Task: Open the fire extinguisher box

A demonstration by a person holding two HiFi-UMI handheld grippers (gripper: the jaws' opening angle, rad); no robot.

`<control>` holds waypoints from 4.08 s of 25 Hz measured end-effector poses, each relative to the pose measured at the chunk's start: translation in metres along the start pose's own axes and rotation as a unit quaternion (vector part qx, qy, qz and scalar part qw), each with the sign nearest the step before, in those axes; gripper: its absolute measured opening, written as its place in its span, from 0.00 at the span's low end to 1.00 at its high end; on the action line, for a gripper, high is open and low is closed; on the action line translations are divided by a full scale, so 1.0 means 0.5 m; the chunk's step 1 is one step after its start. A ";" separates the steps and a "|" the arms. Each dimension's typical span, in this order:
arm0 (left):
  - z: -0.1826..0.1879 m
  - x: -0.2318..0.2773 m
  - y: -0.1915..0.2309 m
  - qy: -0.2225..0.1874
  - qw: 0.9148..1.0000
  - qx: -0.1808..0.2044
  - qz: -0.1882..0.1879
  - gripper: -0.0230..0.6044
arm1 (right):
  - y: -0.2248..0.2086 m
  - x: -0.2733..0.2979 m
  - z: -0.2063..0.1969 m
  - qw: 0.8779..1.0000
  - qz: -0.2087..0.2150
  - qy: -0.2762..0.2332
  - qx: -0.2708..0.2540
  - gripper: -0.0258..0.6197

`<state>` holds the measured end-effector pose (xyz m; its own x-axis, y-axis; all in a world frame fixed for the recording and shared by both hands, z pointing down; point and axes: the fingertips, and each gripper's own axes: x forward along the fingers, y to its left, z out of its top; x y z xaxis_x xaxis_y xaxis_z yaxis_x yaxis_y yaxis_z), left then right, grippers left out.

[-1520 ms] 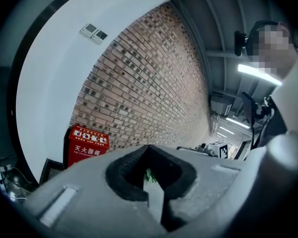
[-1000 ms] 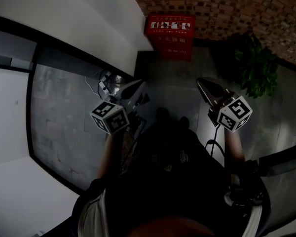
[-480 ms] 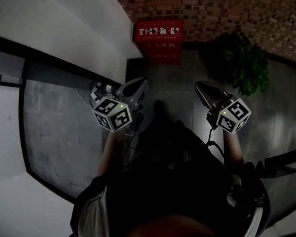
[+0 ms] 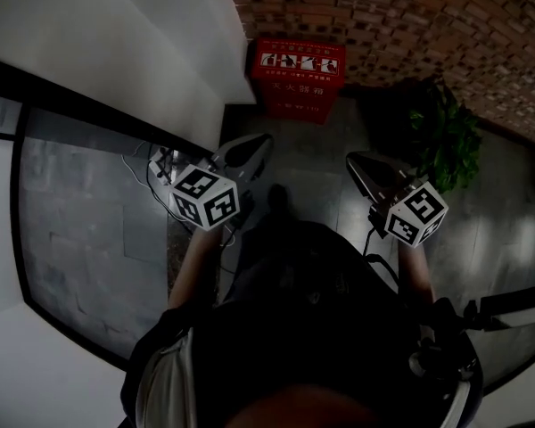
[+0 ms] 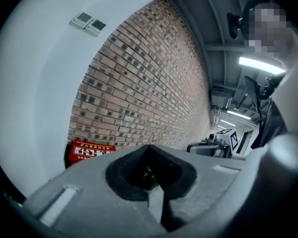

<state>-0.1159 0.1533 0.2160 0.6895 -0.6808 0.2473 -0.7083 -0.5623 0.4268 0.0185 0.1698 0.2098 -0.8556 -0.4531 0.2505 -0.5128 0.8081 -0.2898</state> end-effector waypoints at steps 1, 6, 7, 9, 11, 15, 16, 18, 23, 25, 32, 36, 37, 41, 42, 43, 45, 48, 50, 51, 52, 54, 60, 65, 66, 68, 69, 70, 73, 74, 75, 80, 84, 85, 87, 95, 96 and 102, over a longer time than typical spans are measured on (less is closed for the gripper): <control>0.007 -0.001 0.022 0.000 1.000 0.000 0.002 0.04 | 0.000 0.022 0.009 1.000 0.002 0.002 -0.004 0.04; 0.044 0.010 0.115 0.002 1.000 0.014 -0.006 0.04 | -0.015 0.119 0.040 1.000 -0.006 0.022 -0.021 0.04; 0.049 0.015 0.132 0.005 1.000 0.013 -0.010 0.04 | -0.019 0.134 0.044 0.999 -0.009 0.026 -0.022 0.04; 0.059 0.025 0.161 0.010 1.000 0.013 -0.016 0.04 | -0.028 0.162 0.049 0.999 -0.017 0.035 -0.019 0.04; 0.067 0.037 0.189 0.016 0.999 0.020 -0.023 0.04 | -0.040 0.188 0.049 0.999 -0.026 0.041 -0.014 0.04; 0.073 0.069 0.246 0.028 0.999 0.024 -0.032 0.04 | -0.054 0.235 0.050 0.998 -0.035 0.047 -0.010 0.04; 0.076 0.077 0.259 0.030 0.999 0.023 -0.032 0.04 | -0.057 0.244 0.051 0.998 -0.036 0.048 -0.010 0.04; 0.082 0.091 0.278 0.033 0.999 0.018 -0.034 0.04 | -0.066 0.255 0.053 0.998 -0.042 0.054 -0.008 0.04; 0.082 0.135 0.313 0.045 0.998 0.015 -0.030 0.04 | -0.112 0.269 0.062 0.997 -0.053 0.057 0.002 0.04; 0.079 0.153 0.324 0.051 0.998 0.018 -0.021 0.04 | -0.130 0.272 0.057 0.997 -0.053 0.058 0.008 0.04; 0.113 0.213 0.346 0.065 0.997 0.047 0.016 0.04 | -0.216 0.293 0.036 0.998 -0.030 0.054 0.024 0.04; 0.126 0.261 0.359 0.076 0.995 0.054 0.041 0.04 | -0.291 0.311 0.011 0.997 -0.022 0.068 0.019 0.04; 0.122 0.274 0.364 0.081 0.994 0.055 0.049 0.04 | -0.309 0.313 0.001 0.997 -0.021 0.074 0.015 0.04; 0.087 0.332 0.378 0.103 0.990 0.057 0.083 0.04 | -0.362 0.310 -0.029 0.996 -0.001 0.088 0.012 0.04; 0.074 0.345 0.380 0.109 0.989 0.052 0.089 0.04 | -0.374 0.309 -0.036 0.996 0.004 0.091 0.013 0.04; 0.062 0.359 0.381 0.113 0.988 0.047 0.094 0.04 | -0.387 0.309 -0.041 0.996 0.009 0.092 0.015 0.04; 0.042 0.387 0.385 0.120 0.986 0.039 0.105 0.04 | -0.417 0.312 -0.049 0.995 0.017 0.093 0.017 0.04; 0.019 0.419 0.396 0.131 0.983 0.039 0.121 0.04 | -0.458 0.322 -0.071 0.994 0.028 0.104 0.021 0.04; 0.007 0.428 0.404 0.138 0.981 0.038 0.129 0.04 | -0.468 0.330 -0.080 0.993 0.033 0.107 0.028 0.04; 0.002 0.429 0.410 0.140 0.981 0.035 0.133 0.04 | -0.471 0.334 -0.084 0.993 0.035 0.109 0.031 0.04; -0.003 0.431 0.418 0.141 0.980 0.030 0.138 0.04 | -0.475 0.339 -0.089 0.993 0.035 0.111 0.033 0.04; -0.018 0.438 0.439 0.147 0.978 0.020 0.147 0.04 | -0.483 0.349 -0.098 0.992 0.035 0.117 0.033 0.04; -0.115 0.486 0.508 0.187 0.971 -0.002 0.148 0.04 | -0.515 0.384 -0.179 0.987 0.017 0.148 0.060 0.04; -0.228 0.529 0.576 0.231 0.960 -0.039 0.153 0.04 | -0.547 0.426 -0.307 0.975 -0.006 0.192 0.110 0.04; -0.252 0.536 0.589 0.239 0.957 -0.048 0.154 0.04 | -0.561 0.433 -0.337 0.973 -0.016 0.199 0.119 0.04; -0.298 0.546 0.617 0.253 0.952 -0.065 0.161 0.04 | -0.581 0.445 -0.390 0.967 -0.028 0.214 0.139 0.04; -0.318 0.549 0.632 0.259 0.949 -0.073 0.166 0.04 | -0.587 0.451 -0.413 0.963 -0.029 0.223 0.148 0.04; -0.336 0.552 0.647 0.263 0.946 -0.082 0.173 0.04 | -0.592 0.456 -0.434 0.960 -0.027 0.231 0.155 0.04; -0.378 0.569 0.699 0.261 0.940 -0.110 0.192 0.04 | -0.622 0.475 -0.492 0.953 -0.030 0.252 0.164 0.04; -0.391 0.576 0.719 0.260 0.937 -0.120 0.199 0.04 | -0.637 0.483 -0.510 0.951 -0.034 0.257 0.166 0.04; -0.404 0.583 0.737 0.260 0.935 -0.130 0.205 0.04 | -0.650 0.491 -0.527 0.949 -0.037 0.264 0.167 0.04; -0.449 0.597 0.794 0.248 0.924 -0.170 0.235 0.04 | -0.687 0.509 -0.595 0.938 -0.049 0.297 0.172 0.04; -0.461 0.611 0.835 0.228 0.923 -0.181 0.253 0.04 | -0.737 0.530 -0.641 0.933 -0.092 0.298 0.178 0.04; -0.465 0.612 0.842 0.225 0.922 -0.185 0.255 0.04 | -0.748 0.534 -0.649 0.933 -0.106 0.291 0.185 0.04; -0.473 0.611 0.852 0.220 0.920 -0.196 0.259 0.04 | -0.769 0.542 -0.659 0.931 -0.130 0.273 0.203 0.04; -0.491 0.632 0.877 0.215 0.920 -0.214 0.250 0.04 | -0.823 0.572 -0.703 0.922 -0.171 0.231 0.261 0.04; -0.488 0.632 0.876 0.212 0.919 -0.218 0.250 0.04 | -0.826 0.576 -0.705 0.923 -0.170 0.232 0.256 0.04; -0.479 0.631 0.858 0.206 0.920 -0.227 0.245 0.04 | -0.866 0.581 -0.703 0.924 -0.187 0.214 0.257 0.04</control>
<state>-0.1660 -0.1902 0.6857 0.3690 -0.5126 0.7753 -0.8774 0.0830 0.4725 0.0170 -0.1793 0.7326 -0.5623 -0.3857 0.7314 -0.8265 0.2906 -0.4822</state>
